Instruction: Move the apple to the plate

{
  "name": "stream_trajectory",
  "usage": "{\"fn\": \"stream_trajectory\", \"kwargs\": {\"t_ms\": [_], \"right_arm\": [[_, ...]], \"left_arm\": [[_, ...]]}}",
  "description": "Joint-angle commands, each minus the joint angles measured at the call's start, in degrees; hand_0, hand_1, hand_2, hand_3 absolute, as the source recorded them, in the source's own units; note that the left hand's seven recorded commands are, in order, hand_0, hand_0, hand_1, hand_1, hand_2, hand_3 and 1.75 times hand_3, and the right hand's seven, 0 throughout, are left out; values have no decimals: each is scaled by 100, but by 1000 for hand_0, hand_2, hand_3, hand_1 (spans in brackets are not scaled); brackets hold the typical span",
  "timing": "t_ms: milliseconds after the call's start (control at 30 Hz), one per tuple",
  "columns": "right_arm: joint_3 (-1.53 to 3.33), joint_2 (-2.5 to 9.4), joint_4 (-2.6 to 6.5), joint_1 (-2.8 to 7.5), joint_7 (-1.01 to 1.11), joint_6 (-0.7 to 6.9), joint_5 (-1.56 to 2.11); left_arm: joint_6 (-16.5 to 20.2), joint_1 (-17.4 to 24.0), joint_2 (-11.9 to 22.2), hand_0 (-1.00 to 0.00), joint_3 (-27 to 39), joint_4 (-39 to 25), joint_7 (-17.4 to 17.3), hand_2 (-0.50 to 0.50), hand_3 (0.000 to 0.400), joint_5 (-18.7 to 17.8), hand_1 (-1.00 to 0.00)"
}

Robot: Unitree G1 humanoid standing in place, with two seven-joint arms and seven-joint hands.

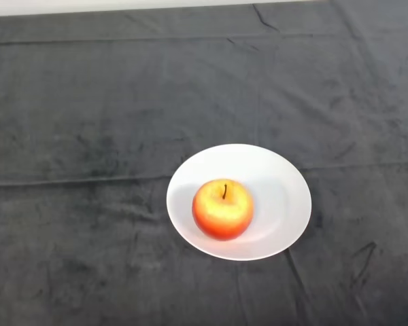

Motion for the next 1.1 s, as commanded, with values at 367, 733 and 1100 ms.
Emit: {"fn": "stream_trajectory", "kwargs": {"t_ms": [367, 733, 1100], "right_arm": [[65, -105, -189, -268, 79, -20, 21], [65, -105, -189, -268, 79, -20, 21], [65, -105, -189, -268, 79, -20, 21]], "left_arm": [[-93, -347, 112, 0, 313, 236, -81, 0, 0, 80, 0], [-59, -355, 96, 0, 318, 220, -123, 0, 0, 86, 0], [-55, -375, 94, 0, 337, 247, -176, 0, 0, 82, 0]]}}
